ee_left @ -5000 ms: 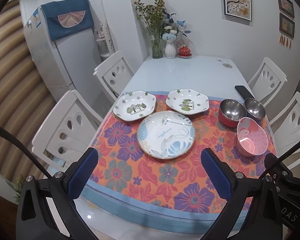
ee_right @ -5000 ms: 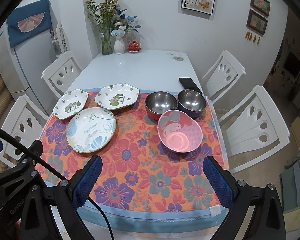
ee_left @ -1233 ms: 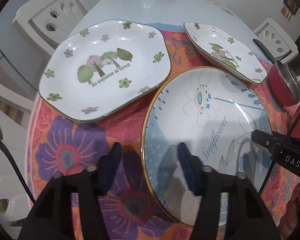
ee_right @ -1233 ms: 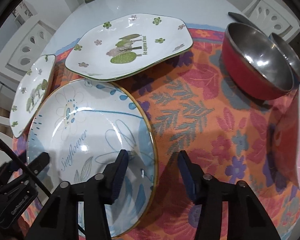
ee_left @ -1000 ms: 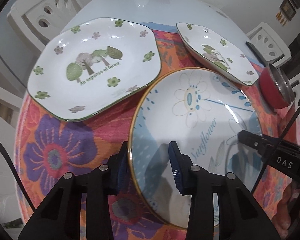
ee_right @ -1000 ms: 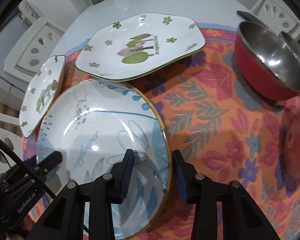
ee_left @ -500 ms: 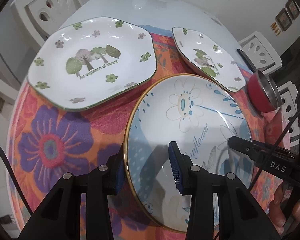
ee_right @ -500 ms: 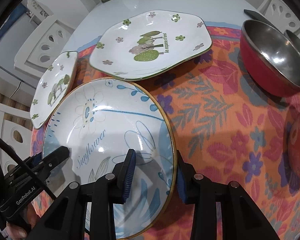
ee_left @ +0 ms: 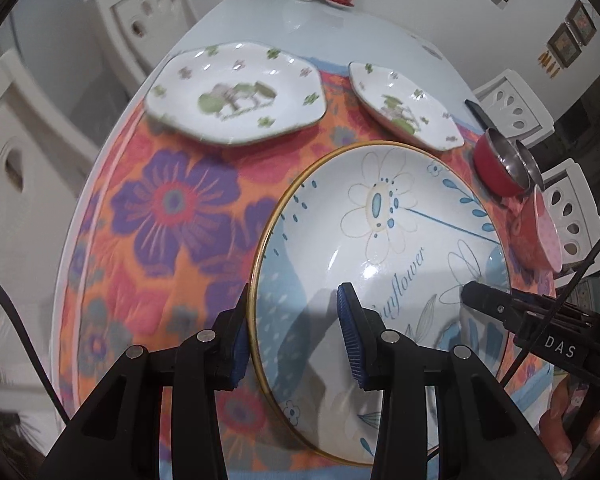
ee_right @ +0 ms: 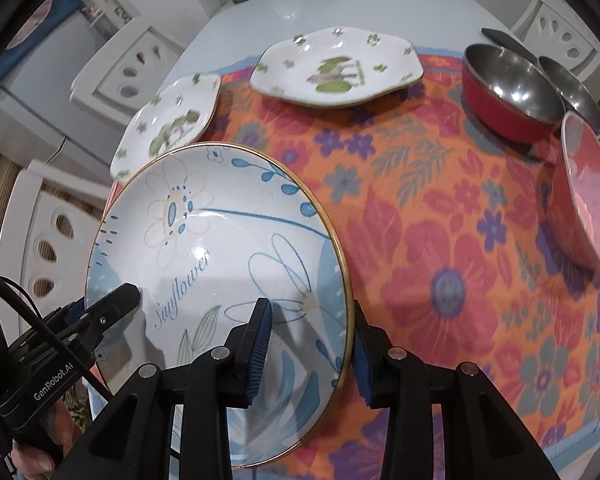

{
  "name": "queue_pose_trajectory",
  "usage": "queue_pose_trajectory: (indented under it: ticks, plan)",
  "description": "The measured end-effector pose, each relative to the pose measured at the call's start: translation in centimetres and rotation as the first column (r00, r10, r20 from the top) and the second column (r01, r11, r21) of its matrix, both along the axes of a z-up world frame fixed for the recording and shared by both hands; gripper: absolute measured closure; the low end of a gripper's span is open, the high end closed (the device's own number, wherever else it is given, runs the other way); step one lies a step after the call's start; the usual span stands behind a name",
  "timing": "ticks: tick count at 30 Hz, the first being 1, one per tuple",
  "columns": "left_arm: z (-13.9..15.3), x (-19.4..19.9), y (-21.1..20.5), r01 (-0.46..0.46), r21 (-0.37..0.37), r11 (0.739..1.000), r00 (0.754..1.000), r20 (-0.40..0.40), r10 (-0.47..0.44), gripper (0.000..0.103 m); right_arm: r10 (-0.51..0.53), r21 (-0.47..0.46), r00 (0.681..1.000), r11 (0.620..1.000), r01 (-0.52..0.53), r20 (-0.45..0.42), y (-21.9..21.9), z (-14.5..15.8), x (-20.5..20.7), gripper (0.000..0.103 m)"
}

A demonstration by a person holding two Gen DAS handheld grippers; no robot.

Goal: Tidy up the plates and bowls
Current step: 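Drag the Sunflower plate with both grippers toward the tablecloth edge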

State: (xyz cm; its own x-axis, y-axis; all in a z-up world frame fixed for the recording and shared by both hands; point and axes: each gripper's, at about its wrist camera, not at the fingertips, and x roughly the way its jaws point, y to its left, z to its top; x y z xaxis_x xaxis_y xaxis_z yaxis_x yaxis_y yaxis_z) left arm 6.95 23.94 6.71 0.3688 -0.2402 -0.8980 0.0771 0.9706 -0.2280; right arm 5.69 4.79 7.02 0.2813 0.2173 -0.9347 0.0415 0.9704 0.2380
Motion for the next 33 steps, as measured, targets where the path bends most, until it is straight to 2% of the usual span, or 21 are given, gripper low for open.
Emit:
queue_pose_trajectory:
  ticks: [8,20,27,30,33]
  plan:
    - [-1.1,-3.4,1.5,-0.031,0.016,0.999,0.999,-0.028,0.031,0.067,0.022,0.003,0.999,1.0,-0.022,-0.049,1.5,-1.7,-2.9,0.067]
    - [-3.5,-5.0,2.4,-0.028,0.024,0.999,0.997,-0.073,0.03,0.067,0.011,-0.03,0.996,0.999,-0.014,-0.088,2.4,-4.4,-4.2,0.067]
    - [-3.6,-5.4,2.6,-0.019,0.037,0.999,0.997,-0.069,0.022,0.067,0.015,-0.071,0.998,0.997,-0.019,-0.056,3.0,-4.0,-4.7,0.067]
    - [-2.6,-5.6,3.1,-0.034,0.039,0.999,0.999,-0.033,0.035,0.067,0.027,-0.086,0.999,0.996,-0.029,-0.026,3.1,-3.0,-5.2,0.067]
    - [-1.0,-5.9,3.2,-0.042,0.075,0.996,0.999,0.013,0.041,0.067,0.047,-0.116,0.999,0.992,-0.045,0.019,3.0,-1.2,-6.1,0.067]
